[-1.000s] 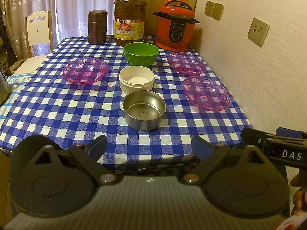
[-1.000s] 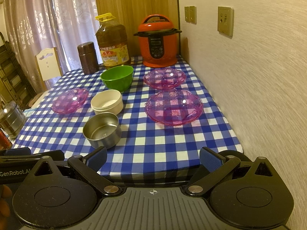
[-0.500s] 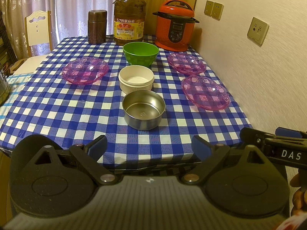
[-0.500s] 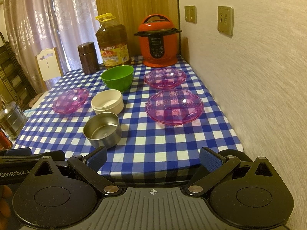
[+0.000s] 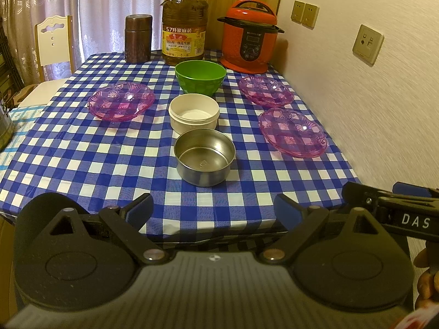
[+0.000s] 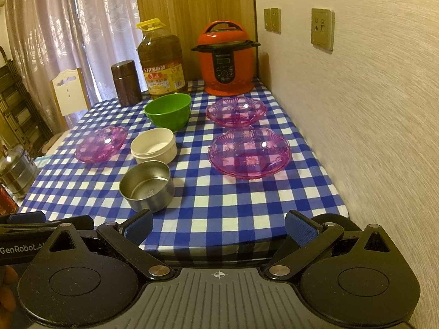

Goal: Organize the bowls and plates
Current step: 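Move both tools to the lone pink plate and close both on its rim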

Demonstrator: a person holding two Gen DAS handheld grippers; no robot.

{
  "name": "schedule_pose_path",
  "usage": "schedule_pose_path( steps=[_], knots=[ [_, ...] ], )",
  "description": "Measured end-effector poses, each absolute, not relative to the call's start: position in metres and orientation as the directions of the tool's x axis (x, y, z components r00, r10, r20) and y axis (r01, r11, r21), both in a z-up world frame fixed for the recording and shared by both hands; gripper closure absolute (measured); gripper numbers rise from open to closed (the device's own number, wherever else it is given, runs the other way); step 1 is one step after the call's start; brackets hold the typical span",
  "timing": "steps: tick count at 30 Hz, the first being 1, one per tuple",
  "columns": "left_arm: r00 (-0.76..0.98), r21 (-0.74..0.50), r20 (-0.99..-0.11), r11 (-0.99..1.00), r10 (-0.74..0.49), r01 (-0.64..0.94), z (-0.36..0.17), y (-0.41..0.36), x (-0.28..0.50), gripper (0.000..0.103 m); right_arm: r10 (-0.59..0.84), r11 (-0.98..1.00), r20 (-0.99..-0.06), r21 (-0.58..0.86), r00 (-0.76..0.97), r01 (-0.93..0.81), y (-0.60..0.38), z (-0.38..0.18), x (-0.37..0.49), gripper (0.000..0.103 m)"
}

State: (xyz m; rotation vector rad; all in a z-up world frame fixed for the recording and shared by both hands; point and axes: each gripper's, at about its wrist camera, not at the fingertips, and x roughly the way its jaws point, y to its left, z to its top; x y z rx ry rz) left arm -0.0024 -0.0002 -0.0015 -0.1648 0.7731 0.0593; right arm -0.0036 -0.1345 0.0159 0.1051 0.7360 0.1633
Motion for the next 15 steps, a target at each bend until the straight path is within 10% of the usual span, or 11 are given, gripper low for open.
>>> schedule_pose_path(
  steps=[15],
  knots=[
    [0.73,-0.184,-0.683,0.961,0.027,-0.208,0.009,0.075,0.026,0.01,0.347,0.932,-0.585,0.304,0.733,-0.199,-0.104,0.035,0.042,0.001]
  ],
)
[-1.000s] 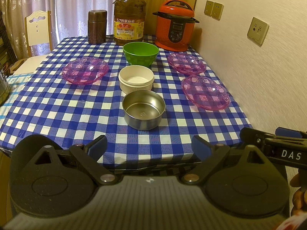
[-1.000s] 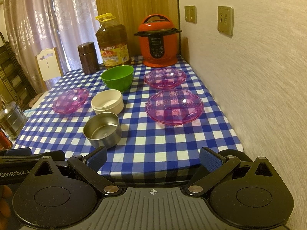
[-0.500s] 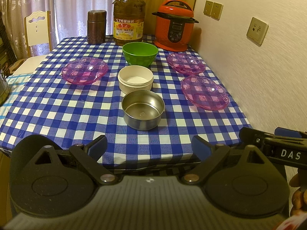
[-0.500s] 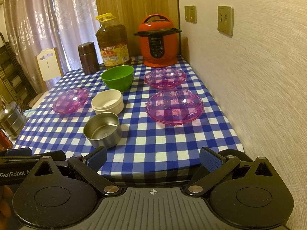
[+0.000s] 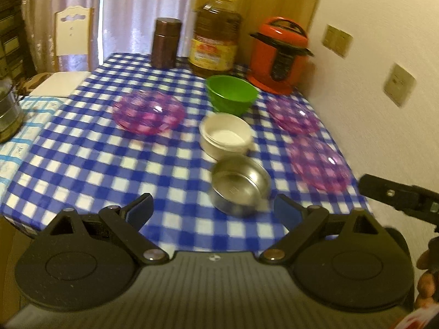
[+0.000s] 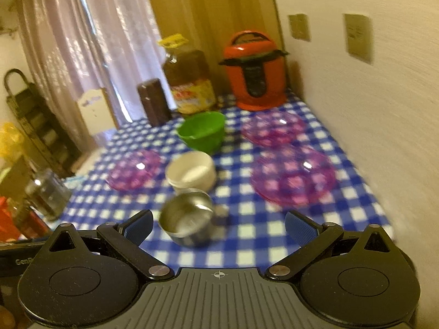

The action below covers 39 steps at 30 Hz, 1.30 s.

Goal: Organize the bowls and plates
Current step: 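Move both tools to the lone pink plate and close both on its rim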

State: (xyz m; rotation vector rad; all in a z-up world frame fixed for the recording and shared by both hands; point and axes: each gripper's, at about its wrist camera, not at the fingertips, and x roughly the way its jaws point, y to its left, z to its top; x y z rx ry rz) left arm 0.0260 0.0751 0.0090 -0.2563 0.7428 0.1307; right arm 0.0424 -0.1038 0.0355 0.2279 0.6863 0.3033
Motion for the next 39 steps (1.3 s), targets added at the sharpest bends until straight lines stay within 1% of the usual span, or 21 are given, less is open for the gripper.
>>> schedule_pose_path(
  steps=[6,10,14,17,18,19,23,25,26,28,29,30,32,35,38,39],
  knots=[
    [0.748,-0.154,-0.66,0.961,0.074,-0.231,0.014,0.139,0.06,0.01,0.42,0.902,-0.558,0.346,0.715,-0.26,-0.066,0.039,0.086,0.001],
    [0.755,-0.203,-0.653,0.949,0.053,-0.242,0.01,0.182,0.085,0.01,0.449,0.889,-0.559,0.354,0.697,-0.29,-0.034,0.032,0.119,0.001],
    [0.763,-0.22,-0.642,0.938,0.068,-0.269,-0.001,0.218,0.11,0.01,0.473,0.876,-0.553,0.38,0.686,-0.297,-0.001,0.022,0.153,0.001],
    [0.753,-0.215,-0.651,0.929,0.095,-0.303,-0.015,0.244,0.133,0.01,0.484,0.868,-0.548,0.401,0.682,-0.294,0.024,0.01,0.181,0.001],
    [0.746,-0.211,-0.658,0.927,0.101,-0.311,-0.021,0.251,0.14,0.01,0.489,0.865,-0.551,0.409,0.677,-0.291,0.03,0.006,0.189,0.005],
    [0.738,-0.21,-0.667,0.925,0.102,-0.317,-0.026,0.258,0.148,0.01,0.494,0.861,-0.555,0.421,0.669,-0.286,0.038,0.0,0.201,0.013],
    [0.692,-0.178,-0.712,0.923,0.119,-0.341,-0.048,0.279,0.179,0.01,0.496,0.86,-0.587,0.435,0.64,-0.267,0.068,-0.027,0.239,0.02],
    [0.687,-0.167,-0.717,0.928,0.118,-0.333,-0.058,0.287,0.192,0.01,0.497,0.86,-0.603,0.435,0.624,-0.265,0.081,-0.041,0.255,0.029],
    [0.683,-0.164,-0.721,0.928,0.119,-0.335,-0.063,0.29,0.197,0.01,0.497,0.861,-0.611,0.436,0.616,-0.262,0.087,-0.049,0.263,0.03],
    [0.682,-0.182,-0.724,0.924,0.107,-0.338,-0.074,0.297,0.208,0.011,0.498,0.861,-0.627,0.439,0.599,-0.257,0.099,-0.063,0.279,0.038],
    [0.682,-0.198,-0.725,0.92,0.096,-0.339,-0.079,0.301,0.213,0.012,0.498,0.861,-0.629,0.44,0.596,-0.256,0.103,-0.067,0.284,0.04],
    [0.68,-0.204,-0.727,0.917,0.093,-0.343,-0.084,0.305,0.219,0.014,0.493,0.865,-0.636,0.432,0.595,-0.255,0.108,-0.073,0.292,0.043],
    [0.673,-0.199,-0.733,0.916,0.097,-0.348,-0.093,0.31,0.23,0.016,0.48,0.874,-0.643,0.412,0.597,-0.259,0.116,-0.079,0.306,0.045],
    [0.667,-0.192,-0.738,0.915,0.104,-0.355,-0.104,0.317,0.242,0.022,0.453,0.891,-0.668,0.365,0.59,-0.272,0.128,-0.088,0.326,0.049],
    [0.659,-0.192,-0.745,0.914,0.1,-0.356,-0.114,0.322,0.253,0.03,0.424,0.905,-0.696,0.315,0.58,-0.285,0.138,-0.1,0.343,0.052],
    [0.655,-0.184,-0.748,0.916,0.104,-0.356,-0.117,0.323,0.256,0.035,0.413,0.91,-0.704,0.295,0.578,-0.29,0.141,-0.104,0.347,0.054]
  ],
)
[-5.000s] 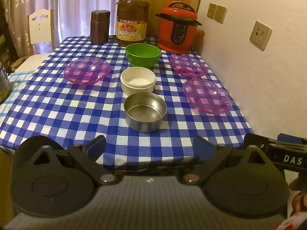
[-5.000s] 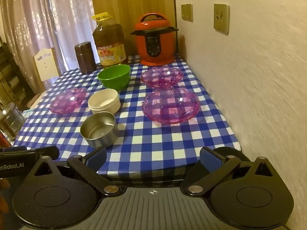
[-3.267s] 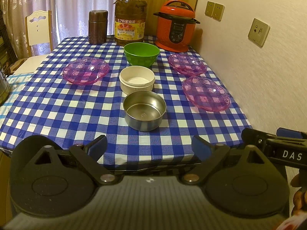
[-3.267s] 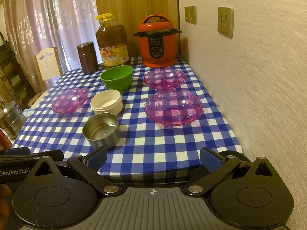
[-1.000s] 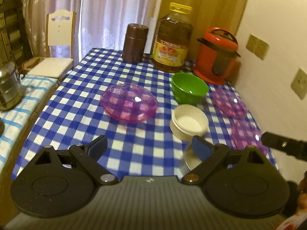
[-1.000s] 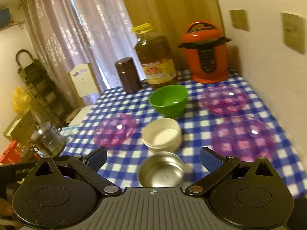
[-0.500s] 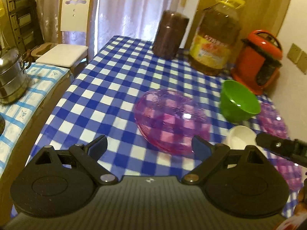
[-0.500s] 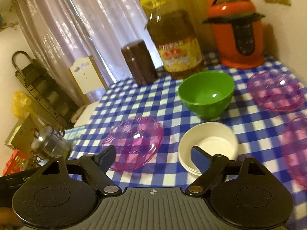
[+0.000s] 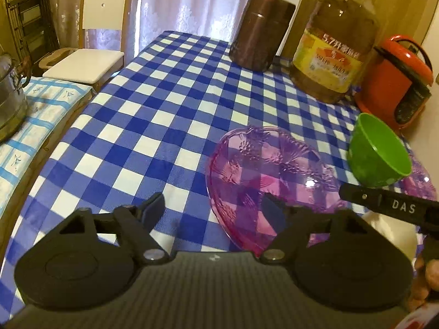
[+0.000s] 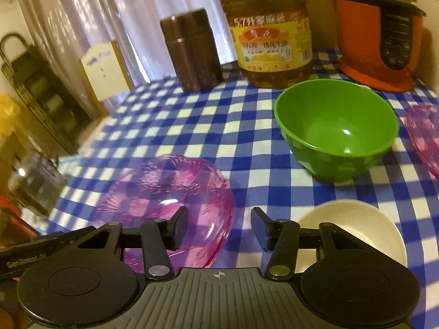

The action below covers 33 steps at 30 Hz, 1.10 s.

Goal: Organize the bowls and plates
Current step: 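Move both tools to the lone pink plate and close both on its rim, then lift the pink plate with both tools and carry it toward the other pink plates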

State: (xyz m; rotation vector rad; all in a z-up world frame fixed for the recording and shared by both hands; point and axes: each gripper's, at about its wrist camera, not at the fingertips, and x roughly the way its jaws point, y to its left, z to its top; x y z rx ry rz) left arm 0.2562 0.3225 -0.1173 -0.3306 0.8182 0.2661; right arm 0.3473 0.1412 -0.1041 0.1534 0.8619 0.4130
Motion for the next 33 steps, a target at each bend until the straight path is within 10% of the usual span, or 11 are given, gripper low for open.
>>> schedule_pose_path(
  steps=[8,13,33],
  knots=[
    [0.639,-0.188,-0.764,0.92,0.083,-0.344,-0.136,0.33,0.269,0.073,0.356,0.925,-0.756,0.203,0.55,-0.321,0.161,-0.126,0.365,0.064],
    [0.653,-0.208,-0.755,0.921,0.064,-0.331,-0.135,0.331,0.268,0.091,0.359,0.922,-0.764,0.202,0.536,-0.329,0.164,-0.132,0.368,0.088],
    [0.695,-0.202,-0.717,0.937,0.057,-0.285,-0.06,0.296,0.242,0.094,0.397,0.915,-0.714,0.258,0.576,-0.31,0.131,-0.063,0.332,0.091]
  ],
)
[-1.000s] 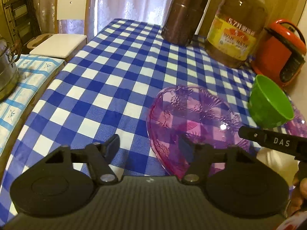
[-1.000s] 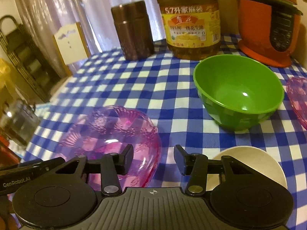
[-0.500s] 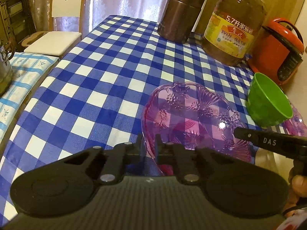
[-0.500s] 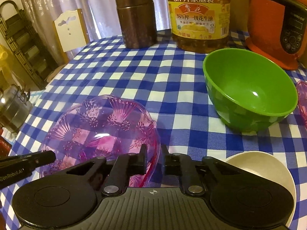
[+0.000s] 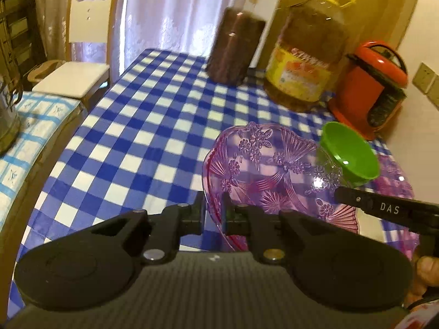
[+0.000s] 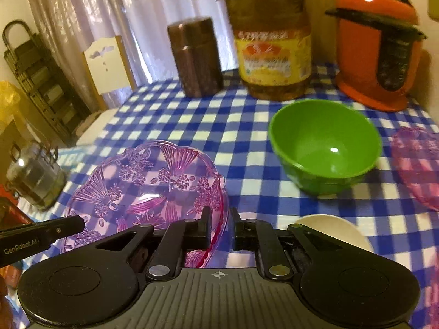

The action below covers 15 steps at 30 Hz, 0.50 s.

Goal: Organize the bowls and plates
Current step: 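Lift the pink plate with both tools and carry it toward the other pink plates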

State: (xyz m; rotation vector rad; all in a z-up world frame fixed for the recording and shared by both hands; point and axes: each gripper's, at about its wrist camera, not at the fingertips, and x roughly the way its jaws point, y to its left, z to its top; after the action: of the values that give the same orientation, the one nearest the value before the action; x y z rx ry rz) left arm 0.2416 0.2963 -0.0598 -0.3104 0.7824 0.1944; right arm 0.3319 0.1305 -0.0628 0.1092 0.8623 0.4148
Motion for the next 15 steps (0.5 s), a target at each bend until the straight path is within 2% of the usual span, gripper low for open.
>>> schedule_pose_path(
  steps=[15],
  knots=[
    [0.733,-0.216,-0.677,0.97,-0.066,-0.113,-0.007,0.173,0.246,0.093,0.327,0.945,-0.684,0.261,0.652,-0.2,0.006,-0.001,0.289,0.091]
  ],
)
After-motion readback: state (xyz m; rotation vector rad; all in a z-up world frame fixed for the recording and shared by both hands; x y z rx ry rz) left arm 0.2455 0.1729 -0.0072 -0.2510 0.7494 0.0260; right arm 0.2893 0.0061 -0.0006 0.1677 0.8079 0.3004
